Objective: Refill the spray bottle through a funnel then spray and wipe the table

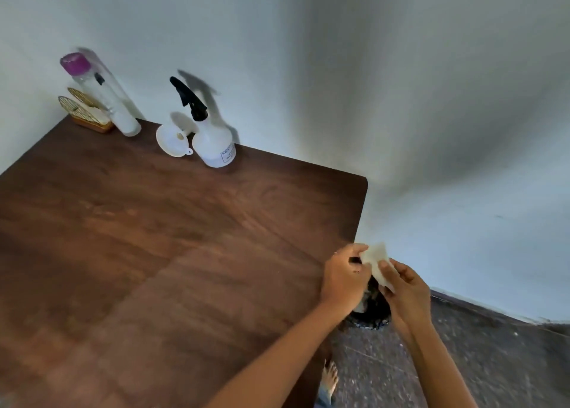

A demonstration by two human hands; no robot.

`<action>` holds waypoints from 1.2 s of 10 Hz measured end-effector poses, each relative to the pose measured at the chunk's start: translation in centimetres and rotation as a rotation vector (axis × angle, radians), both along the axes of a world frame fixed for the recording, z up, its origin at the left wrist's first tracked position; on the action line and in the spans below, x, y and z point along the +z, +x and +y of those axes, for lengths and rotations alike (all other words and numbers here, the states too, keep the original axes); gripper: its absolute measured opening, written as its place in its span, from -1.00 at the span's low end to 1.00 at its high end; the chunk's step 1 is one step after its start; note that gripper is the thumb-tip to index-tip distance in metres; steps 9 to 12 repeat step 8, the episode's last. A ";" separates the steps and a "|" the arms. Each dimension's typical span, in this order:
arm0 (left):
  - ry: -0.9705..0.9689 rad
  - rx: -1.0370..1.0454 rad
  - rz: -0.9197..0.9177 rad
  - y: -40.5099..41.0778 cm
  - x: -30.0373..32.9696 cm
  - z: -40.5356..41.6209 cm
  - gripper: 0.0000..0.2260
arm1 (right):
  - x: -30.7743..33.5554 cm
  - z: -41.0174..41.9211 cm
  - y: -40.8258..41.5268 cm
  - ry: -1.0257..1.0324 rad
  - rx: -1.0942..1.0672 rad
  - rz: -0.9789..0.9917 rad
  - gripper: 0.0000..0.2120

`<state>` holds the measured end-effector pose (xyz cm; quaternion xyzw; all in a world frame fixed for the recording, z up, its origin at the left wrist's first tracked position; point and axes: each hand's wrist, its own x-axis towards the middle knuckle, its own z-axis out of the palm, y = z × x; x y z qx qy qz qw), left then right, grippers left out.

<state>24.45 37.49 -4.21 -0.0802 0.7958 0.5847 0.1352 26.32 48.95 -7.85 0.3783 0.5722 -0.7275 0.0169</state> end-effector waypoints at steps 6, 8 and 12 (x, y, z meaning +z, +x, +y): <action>-0.113 -0.067 -0.660 -3.1 -8.3 6.8 -0.63 | -17.0 7.1 -7.2 0.192 0.012 -0.593 -0.57; -0.123 -0.077 -0.708 -2.7 -8.6 6.6 -0.55 | -16.6 6.8 -7.0 0.232 -0.075 -0.680 -0.55; -0.123 -0.077 -0.708 -2.7 -8.6 6.6 -0.55 | -16.6 6.8 -7.0 0.232 -0.075 -0.680 -0.55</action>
